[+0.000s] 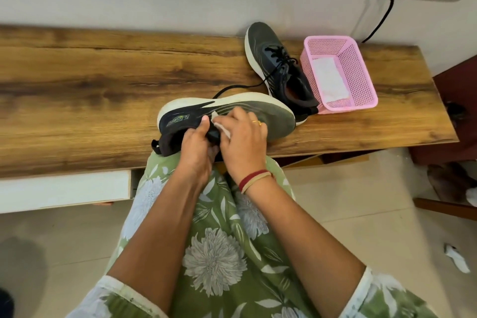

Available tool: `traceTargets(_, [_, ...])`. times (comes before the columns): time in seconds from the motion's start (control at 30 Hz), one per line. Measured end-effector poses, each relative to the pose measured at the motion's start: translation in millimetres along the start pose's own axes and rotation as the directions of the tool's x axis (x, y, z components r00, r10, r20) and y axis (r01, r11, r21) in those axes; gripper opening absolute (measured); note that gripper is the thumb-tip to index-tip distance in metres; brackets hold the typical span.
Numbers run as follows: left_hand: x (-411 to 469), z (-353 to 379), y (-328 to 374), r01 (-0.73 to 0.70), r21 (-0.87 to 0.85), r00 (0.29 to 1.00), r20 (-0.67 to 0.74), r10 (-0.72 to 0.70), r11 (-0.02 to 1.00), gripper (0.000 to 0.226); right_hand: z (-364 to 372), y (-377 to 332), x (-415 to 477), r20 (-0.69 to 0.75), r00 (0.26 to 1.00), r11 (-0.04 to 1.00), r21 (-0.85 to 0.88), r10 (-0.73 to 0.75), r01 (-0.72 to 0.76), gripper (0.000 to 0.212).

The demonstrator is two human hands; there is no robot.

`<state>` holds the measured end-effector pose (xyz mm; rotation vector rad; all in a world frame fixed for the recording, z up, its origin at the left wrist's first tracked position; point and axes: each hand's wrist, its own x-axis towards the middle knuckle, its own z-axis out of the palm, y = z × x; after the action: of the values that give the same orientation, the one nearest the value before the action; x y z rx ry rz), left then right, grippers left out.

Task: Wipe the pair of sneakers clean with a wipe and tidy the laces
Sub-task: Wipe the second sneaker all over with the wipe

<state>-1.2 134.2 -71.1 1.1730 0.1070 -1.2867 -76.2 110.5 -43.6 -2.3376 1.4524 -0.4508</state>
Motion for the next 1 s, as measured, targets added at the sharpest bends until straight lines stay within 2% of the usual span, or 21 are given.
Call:
traceTargets(0.03, [0,1,0,0.001,0.0,1.0,0.006,-0.001,1.0,0.041,-3,7,3,0.003,1.0,0.999,-0.03,0.023,-0.023,0.024])
traceTargets(0.13, [-2,2,0,0.0,-0.005,1.0,-0.003,0.0,1.0,0.042,-7,25,15,-0.033,0.971,0.969,-0.063,0.235,-0.237,0.026])
traceTargets(0.17, [-1,1,0,0.002,0.0,1.0,-0.007,-0.002,1.0,0.042,-6,19,12,-0.03,0.969,0.968,-0.045,0.244,-0.246,0.027])
traceTargets(0.27, [0,0,1,0.015,-0.006,1.0,-0.013,-0.015,1.0,0.034,2,-9,-6,0.018,0.997,0.996,0.057,0.075,-0.075,0.024])
traceTargets(0.33, [-2,1,1,0.02,-0.024,1.0,-0.003,-0.02,1.0,0.033,-2,-3,-5,0.005,1.0,1.0,-0.003,0.024,-0.024,0.025])
traceTargets(0.4, [-3,3,2,0.013,-0.013,1.0,0.0,-0.013,1.0,0.04,-6,19,6,-0.016,0.987,0.984,-0.073,0.163,-0.163,0.027])
traceTargets(0.43, [-4,3,3,0.014,-0.015,1.0,-0.001,-0.014,1.0,0.041,-9,26,11,-0.036,0.967,0.966,-0.047,0.253,-0.254,0.026])
traceTargets(0.53, [-5,3,5,0.022,-0.046,1.0,-0.002,-0.022,0.999,0.041,-3,34,12,-0.058,0.933,0.93,0.122,0.356,-0.348,0.023])
traceTargets(0.57, [-4,3,6,0.029,-0.06,1.0,0.005,-0.029,0.998,0.041,-2,37,11,-0.094,0.903,0.886,0.259,0.419,-0.384,0.021])
traceTargets(0.6, [-4,2,6,0.036,-0.073,0.999,0.009,-0.035,0.997,0.04,-6,41,13,-0.109,0.823,0.752,0.487,0.557,-0.445,0.019])
traceTargets(0.63, [-3,2,6,0.041,-0.085,0.999,0.009,-0.04,0.996,0.039,-13,47,16,-0.049,0.703,0.512,0.721,0.71,-0.466,0.018])
traceTargets(0.67, [-3,2,6,0.045,-0.089,0.999,0.009,-0.045,0.995,0.038,-21,56,19,0.095,0.578,0.207,0.877,0.81,-0.434,0.017])
traceTargets(0.7, [-3,2,7,0.048,-0.089,0.999,0.01,-0.048,0.995,0.038,-28,67,18,0.268,0.491,-0.068,0.919,0.829,-0.388,0.015])
traceTargets(0.73, [-2,2,6,0.052,-0.09,0.999,0.013,-0.051,0.995,0.038,-34,77,17,0.409,0.424,-0.256,0.892,0.808,-0.372,0.014])
traceTargets(0.77, [-2,2,6,0.054,-0.094,0.998,0.017,-0.053,0.994,0.038,-40,81,14,0.506,0.389,-0.364,0.848,0.77,-0.384,0.014])
traceTargets(0.8, [-2,3,6,0.056,-0.098,0.998,0.02,-0.054,0.994,0.037,-41,84,11,0.541,0.386,-0.39,0.827,0.747,-0.405,0.014])
traceTargets(0.83, [-2,3,6,0.056,-0.099,0.998,0.022,-0.054,0.994,0.037,-42,81,9,0.529,0.41,-0.36,0.833,0.743,-0.421,0.014])
traceTargets(0.9, [-2,3,6,0.052,-0.098,0.999,0.02,-0.05,0.994,0.036,-35,70,7,0.378,0.487,-0.149,0.883,0.788,-0.444,0.01])
traceTargets(0.93, [-2,3,5,0.053,-0.096,0.998,0.022,-0.051,0.994,0.035,-31,64,7,0.258,0.554,0.037,0.885,0.791,-0.464,0.009])
traceTargets(0.97, [-2,3,5,0.055,-0.093,0.998,0.025,-0.052,0.994,0.034,-26,60,8,0.13,0.638,0.27,0.829,0.759,-0.491,0.009])
traceTargets(1.0, [-3,4,5,0.055,-0.089,0.998,0.029,-0.053,0.994,0.032,-21,57,10,0.023,0.718,0.51,0.689,0.695,-0.516,0.01])
